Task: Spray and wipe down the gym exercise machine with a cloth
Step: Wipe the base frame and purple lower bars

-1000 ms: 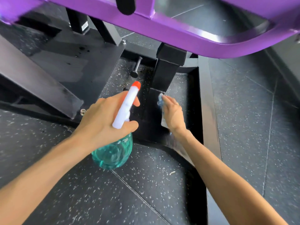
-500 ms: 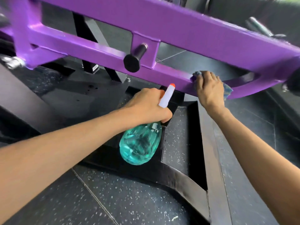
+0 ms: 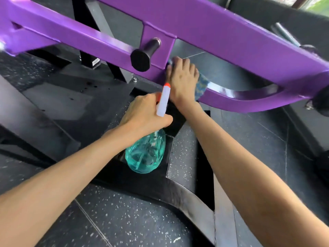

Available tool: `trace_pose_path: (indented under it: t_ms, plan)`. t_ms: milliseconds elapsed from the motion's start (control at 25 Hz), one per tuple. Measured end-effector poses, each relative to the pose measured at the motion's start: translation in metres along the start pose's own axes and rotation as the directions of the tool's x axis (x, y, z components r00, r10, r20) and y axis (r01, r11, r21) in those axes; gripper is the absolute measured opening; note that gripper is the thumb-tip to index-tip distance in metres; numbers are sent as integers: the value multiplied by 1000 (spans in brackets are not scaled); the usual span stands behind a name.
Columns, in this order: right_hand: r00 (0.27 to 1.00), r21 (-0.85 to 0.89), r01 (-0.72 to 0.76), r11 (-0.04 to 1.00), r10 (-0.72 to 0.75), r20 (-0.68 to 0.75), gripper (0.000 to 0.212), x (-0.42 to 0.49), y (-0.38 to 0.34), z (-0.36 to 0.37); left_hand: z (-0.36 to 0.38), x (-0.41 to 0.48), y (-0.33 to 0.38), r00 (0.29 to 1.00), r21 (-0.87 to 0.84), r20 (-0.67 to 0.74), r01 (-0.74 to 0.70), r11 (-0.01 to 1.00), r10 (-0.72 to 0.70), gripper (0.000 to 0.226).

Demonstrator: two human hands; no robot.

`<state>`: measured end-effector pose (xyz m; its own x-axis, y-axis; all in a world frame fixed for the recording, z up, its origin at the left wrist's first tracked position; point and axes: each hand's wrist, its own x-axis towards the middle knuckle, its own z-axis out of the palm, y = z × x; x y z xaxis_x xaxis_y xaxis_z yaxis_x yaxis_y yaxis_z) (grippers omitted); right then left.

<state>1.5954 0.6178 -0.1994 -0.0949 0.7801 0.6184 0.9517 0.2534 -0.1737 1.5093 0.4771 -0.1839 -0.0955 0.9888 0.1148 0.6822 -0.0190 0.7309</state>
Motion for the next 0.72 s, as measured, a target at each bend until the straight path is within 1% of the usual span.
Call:
trace_pose_path:
  t_ms: [40,80,120,160,200,240,280,320,360,400,440,480,520,560,600,640,680,720]
  plan:
    - [998,43,14,999,-11,-61,42,1,-20,7,-2,-2,-5,1000,18,-7,-27,999,27,24]
    - [990,42,81,996,-75,-116,42,1,-23,9,-3,-4,-10,999,34,-7,-51,998,52,25]
    - [973,14,185,983,-181,-143,41,-5,-10,8,-5,-5,-14,998,40,-5,-65,997,65,26]
    - [950,-30,284,958,-286,-129,38,-13,14,4,-7,-5,-17,998,36,-6,-65,997,65,26]
    - [932,-84,341,936,-348,-101,36,-17,47,-4,-10,-5,-21,998,29,-9,-58,998,58,26]
    - [937,-142,322,936,-337,-94,35,-20,80,-16,-12,-4,-24,998,23,-11,-55,998,55,25]
    - [961,-195,224,955,-249,-117,35,-25,107,-29,-13,-3,-26,998,22,-9,-55,998,55,25]
    - [980,-226,81,971,-119,-159,37,-28,122,-36,-14,-3,-27,998,17,-8,-55,998,55,26]
    - [978,-215,-84,973,40,-203,39,-29,120,-35,-15,-3,-27,998,4,-13,-55,998,55,29]
    - [952,-169,-231,958,188,-240,40,-26,102,-28,-15,-3,-25,998,-11,-22,-54,998,54,34]
    - [932,-119,-290,950,252,-261,41,-22,77,-19,-14,-3,-21,998,-19,-27,-57,998,56,39]
    - [938,-83,-263,961,235,-256,41,-20,48,-8,-12,-2,-17,997,-15,-26,-69,998,68,42]
    - [964,-84,-155,984,133,-229,39,-19,22,2,-10,-2,-12,996,-5,-24,-87,996,86,43]
    - [979,-81,6,997,-22,-204,36,-18,6,10,-7,-1,-8,995,6,-18,-102,995,102,42]
    - [970,-77,155,985,-167,-179,35,-16,4,14,-5,0,-3,994,19,-10,-112,993,113,42]
    - [941,-104,274,956,-289,-176,37,-13,15,15,-4,1,2,993,26,-1,-120,992,120,43]
    - [909,-143,359,922,-381,-172,38,-13,34,11,-4,0,5,993,22,2,-119,993,119,45]
    - [893,-182,392,902,-421,-159,39,-16,59,4,-6,-2,8,993,8,-4,-116,993,116,47]
